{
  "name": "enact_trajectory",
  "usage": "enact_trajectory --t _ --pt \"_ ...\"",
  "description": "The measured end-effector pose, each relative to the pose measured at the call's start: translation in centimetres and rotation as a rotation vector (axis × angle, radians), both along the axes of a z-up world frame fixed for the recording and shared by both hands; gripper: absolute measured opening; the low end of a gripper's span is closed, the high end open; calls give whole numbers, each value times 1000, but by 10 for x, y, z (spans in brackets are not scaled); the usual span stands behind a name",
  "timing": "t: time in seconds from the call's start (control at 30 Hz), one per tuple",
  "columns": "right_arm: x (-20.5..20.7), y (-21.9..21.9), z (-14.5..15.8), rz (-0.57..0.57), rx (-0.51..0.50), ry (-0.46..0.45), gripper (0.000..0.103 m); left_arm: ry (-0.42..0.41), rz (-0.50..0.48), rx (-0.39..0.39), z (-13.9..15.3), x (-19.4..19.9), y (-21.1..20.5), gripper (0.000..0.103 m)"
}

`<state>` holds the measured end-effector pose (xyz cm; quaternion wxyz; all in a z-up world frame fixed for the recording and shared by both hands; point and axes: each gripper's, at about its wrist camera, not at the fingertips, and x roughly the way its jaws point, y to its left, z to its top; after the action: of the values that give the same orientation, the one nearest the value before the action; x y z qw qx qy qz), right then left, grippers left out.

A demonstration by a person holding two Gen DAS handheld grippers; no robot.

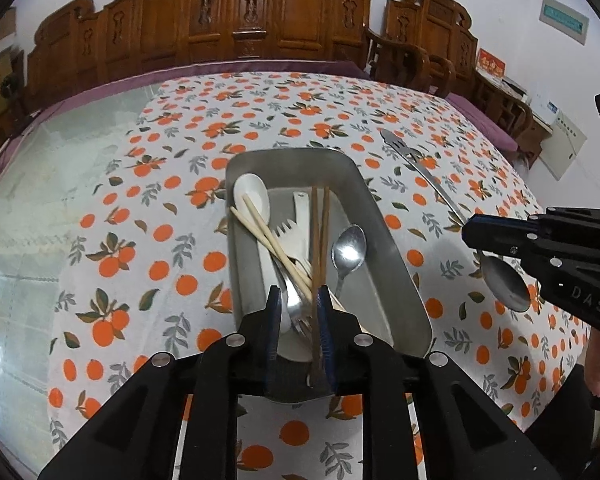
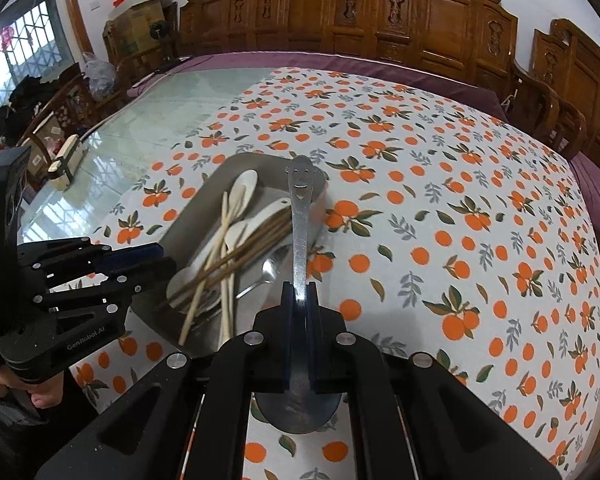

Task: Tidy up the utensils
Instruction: 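Lower the dark chopstick into the tray and open the left gripper while the right gripper carries the spoon over, then lower the metal spoon into the tray and open the right gripper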

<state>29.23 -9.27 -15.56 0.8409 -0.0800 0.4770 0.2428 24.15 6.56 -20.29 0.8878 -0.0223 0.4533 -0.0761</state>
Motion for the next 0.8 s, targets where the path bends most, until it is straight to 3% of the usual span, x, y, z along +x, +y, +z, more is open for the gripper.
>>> enact_trajectory --t 0.5,0.8 --pt "13 36 -11 30 50 24 7 -60 117 11 18 2 38 54" --pt "26 63 -29 11 81 53 7 -80 194 8 25 3 65 70"
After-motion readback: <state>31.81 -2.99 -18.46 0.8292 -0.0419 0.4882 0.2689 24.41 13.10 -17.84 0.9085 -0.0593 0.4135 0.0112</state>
